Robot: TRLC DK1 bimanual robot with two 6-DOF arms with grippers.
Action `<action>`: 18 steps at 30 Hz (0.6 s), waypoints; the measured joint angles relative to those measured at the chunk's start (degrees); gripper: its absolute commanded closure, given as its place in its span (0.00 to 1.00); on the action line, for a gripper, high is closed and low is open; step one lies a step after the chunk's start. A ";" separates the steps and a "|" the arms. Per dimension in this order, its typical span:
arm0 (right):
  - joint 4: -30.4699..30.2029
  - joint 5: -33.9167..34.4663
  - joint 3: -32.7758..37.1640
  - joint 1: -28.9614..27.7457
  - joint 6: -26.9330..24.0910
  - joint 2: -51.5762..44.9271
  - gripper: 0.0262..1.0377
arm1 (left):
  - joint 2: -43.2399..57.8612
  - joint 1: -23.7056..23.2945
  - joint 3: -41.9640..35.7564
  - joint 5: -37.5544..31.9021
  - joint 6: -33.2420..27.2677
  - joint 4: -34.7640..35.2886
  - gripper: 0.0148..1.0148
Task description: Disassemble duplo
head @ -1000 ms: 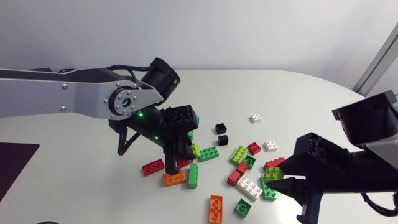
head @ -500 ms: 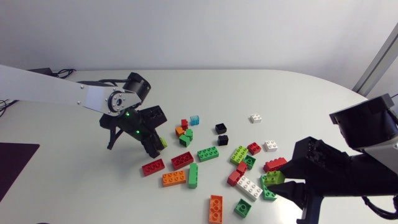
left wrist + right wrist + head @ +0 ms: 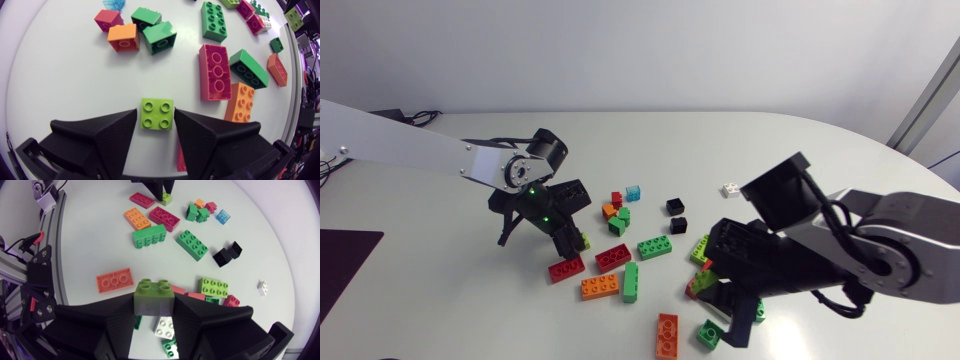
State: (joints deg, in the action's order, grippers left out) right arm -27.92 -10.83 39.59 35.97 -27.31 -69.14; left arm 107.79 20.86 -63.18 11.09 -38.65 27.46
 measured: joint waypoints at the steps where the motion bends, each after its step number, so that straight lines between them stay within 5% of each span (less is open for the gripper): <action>1: 0.81 0.31 0.48 0.35 0.22 -1.70 0.62 | -0.04 -0.04 0.09 -0.24 0.04 -0.44 0.10; 3: 2.56 0.50 1.51 0.94 0.52 -5.25 0.62 | -0.31 -0.28 0.33 -0.94 0.48 -1.18 0.04; 15: 10.84 2.56 6.45 2.58 0.55 -23.08 0.61 | -6.88 -1.79 2.21 -4.04 3.82 -4.39 0.04; 17: 11.58 2.58 7.13 2.62 0.55 -25.44 0.51 | -7.58 -2.01 2.84 -4.07 3.87 -4.39 0.04; 18: 11.85 2.69 7.41 2.62 0.52 -26.40 0.38 | -7.87 -2.12 3.26 -4.07 3.89 -4.46 0.04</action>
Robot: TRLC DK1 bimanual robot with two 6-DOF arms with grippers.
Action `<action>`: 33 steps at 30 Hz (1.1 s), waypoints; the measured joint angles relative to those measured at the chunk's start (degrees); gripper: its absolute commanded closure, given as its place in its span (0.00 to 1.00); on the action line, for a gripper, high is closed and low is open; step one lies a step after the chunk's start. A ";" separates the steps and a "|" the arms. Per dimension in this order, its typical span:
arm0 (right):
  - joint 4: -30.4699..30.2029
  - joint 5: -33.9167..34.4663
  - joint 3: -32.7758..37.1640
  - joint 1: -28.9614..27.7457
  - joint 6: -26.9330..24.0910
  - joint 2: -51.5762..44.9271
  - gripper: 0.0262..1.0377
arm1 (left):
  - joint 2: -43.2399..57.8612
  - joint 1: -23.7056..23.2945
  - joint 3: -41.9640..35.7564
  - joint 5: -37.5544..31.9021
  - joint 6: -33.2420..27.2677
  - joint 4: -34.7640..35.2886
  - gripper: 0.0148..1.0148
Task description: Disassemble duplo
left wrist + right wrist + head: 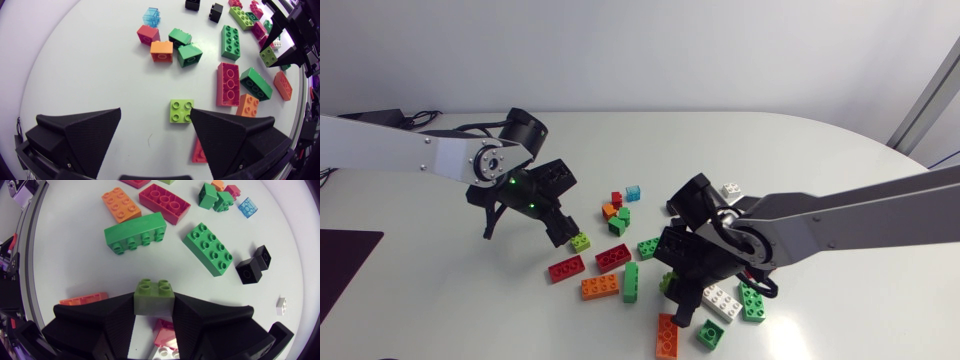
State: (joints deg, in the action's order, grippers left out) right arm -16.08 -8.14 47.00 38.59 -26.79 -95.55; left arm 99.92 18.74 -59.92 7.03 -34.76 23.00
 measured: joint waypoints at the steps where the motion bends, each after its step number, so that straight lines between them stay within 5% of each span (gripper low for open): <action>1: 0.20 0.13 0.31 0.00 0.02 -0.98 0.24 | -0.35 -0.15 0.57 0.00 0.00 -0.37 0.04; 4: 0.83 1.11 0.72 0.00 0.04 -2.23 0.04 | -1.46 -0.68 2.03 0.00 0.24 -0.63 0.04; 10: 1.51 3.39 0.04 0.02 0.57 -0.35 0.04 | -5.92 -1.62 3.85 -0.87 1.51 -0.81 0.04; 17: 0.87 7.56 -4.00 -1.60 2.43 15.65 0.04 | -14.78 -0.63 5.77 -9.09 4.68 -0.94 0.04; 25: -9.79 14.56 -7.45 -4.66 6.38 38.01 0.04 | -32.00 2.80 11.52 -12.00 8.96 -0.79 0.04; 29: -12.24 17.16 -8.17 -11.28 8.20 48.28 0.04 | -41.16 3.26 13.92 -12.66 10.91 0.37 0.04; 33: -15.15 18.91 -8.17 -18.91 9.27 55.93 0.04 | -48.96 6.23 17.97 -20.26 13.33 0.44 0.04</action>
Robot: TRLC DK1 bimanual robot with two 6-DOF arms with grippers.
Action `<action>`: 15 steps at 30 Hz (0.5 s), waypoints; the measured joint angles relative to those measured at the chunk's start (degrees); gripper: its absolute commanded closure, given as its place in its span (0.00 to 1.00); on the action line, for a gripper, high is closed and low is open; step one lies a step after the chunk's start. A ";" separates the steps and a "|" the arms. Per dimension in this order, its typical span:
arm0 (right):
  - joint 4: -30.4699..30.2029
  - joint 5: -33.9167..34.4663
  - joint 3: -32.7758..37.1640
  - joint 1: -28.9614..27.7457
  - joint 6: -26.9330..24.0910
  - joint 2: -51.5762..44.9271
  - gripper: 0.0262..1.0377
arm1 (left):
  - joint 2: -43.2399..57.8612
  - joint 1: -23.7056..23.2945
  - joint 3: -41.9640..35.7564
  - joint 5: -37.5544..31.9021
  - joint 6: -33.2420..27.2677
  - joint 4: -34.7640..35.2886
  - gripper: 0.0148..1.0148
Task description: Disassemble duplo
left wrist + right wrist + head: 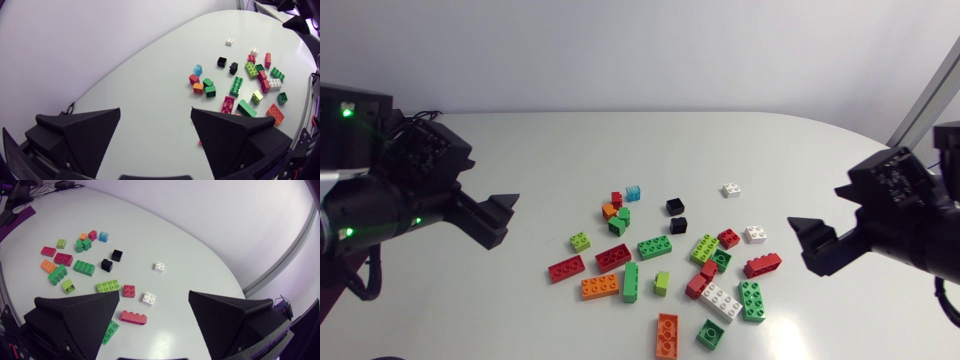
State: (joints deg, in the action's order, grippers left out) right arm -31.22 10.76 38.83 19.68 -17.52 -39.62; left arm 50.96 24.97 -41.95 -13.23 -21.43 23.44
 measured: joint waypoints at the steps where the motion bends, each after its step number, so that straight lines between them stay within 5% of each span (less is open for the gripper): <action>1: -0.28 -0.04 -0.17 -1.40 -0.04 1.33 0.04 | -1.68 0.81 1.29 -2.40 0.81 -0.85 0.04; 15: 1.27 5.16 -5.77 -11.39 -7.93 24.11 0.04 | -24.61 0.02 6.58 -12.26 4.11 3.76 0.04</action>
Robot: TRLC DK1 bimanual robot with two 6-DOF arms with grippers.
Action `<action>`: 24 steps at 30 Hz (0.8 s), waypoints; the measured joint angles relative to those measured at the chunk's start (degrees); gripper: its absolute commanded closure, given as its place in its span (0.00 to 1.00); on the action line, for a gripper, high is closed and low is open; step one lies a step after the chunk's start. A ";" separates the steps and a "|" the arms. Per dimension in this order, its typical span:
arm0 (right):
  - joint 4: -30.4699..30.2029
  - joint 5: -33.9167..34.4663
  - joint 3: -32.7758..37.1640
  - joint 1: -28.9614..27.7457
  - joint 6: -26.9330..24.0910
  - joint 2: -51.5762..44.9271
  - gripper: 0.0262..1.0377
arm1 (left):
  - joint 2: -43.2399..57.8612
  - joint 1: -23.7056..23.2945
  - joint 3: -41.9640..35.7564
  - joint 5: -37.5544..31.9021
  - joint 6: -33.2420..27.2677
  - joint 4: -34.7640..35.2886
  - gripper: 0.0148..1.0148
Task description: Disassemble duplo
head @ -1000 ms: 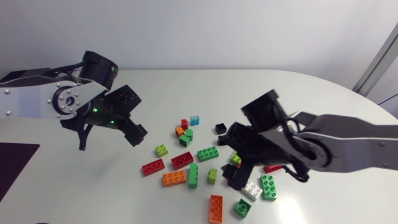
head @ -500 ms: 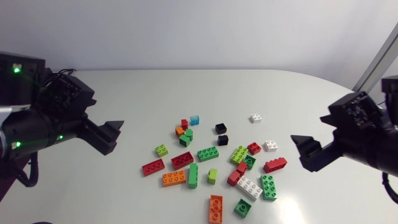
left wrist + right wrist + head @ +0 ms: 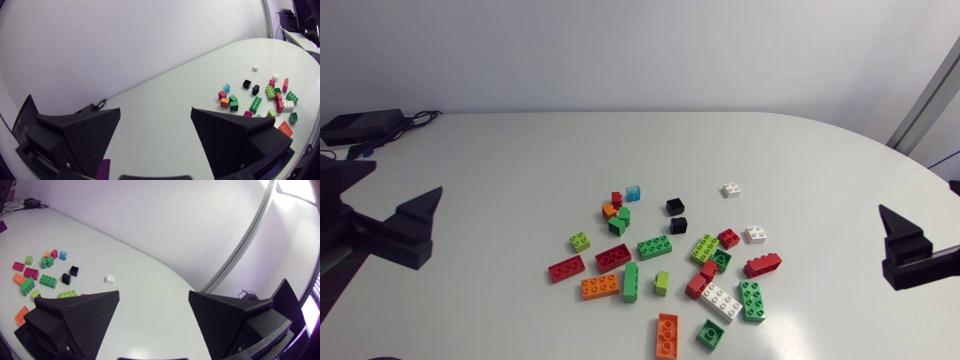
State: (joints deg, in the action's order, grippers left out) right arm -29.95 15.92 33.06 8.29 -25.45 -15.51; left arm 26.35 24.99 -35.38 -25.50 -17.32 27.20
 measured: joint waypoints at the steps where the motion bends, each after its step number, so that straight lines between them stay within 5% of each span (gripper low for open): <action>1: 0.87 -0.02 -0.68 -0.55 -1.20 0.83 0.04 | -1.40 -0.42 0.55 -0.26 -0.02 0.00 0.04; 9: 6.43 -0.50 -6.93 -0.74 -4.37 9.53 0.04 | -11.98 -2.29 5.99 -0.26 -0.85 0.15 0.04; 24: 9.01 3.87 -15.39 -1.14 0.92 15.37 0.04 | -25.99 -9.05 15.21 -0.24 -0.83 -4.42 0.04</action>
State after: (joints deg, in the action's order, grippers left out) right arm -20.95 19.79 17.67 7.16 -24.53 -0.14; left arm 0.36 15.94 -20.16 -25.74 -18.15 22.79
